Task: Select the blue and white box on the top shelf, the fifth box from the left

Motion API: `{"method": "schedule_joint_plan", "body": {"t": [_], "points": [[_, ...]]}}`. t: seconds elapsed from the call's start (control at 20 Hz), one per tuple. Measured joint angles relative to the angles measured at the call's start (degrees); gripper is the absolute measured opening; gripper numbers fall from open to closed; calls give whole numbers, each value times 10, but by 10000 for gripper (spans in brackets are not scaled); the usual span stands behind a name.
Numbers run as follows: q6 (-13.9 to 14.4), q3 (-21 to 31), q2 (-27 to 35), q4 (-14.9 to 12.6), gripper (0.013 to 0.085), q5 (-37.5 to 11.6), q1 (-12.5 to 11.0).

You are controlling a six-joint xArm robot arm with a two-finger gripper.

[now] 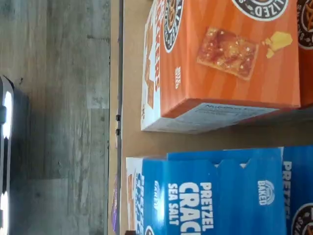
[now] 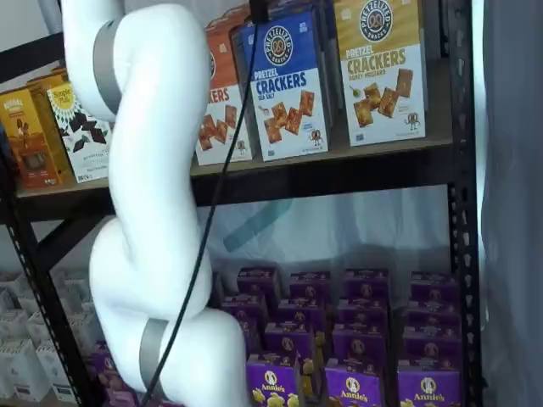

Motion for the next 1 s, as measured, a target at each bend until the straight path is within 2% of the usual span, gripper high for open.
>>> {"method": "schedule_joint_plan", "body": {"t": [1.0], "points": [[2,94,-39,-32,850,-57,21]]}}
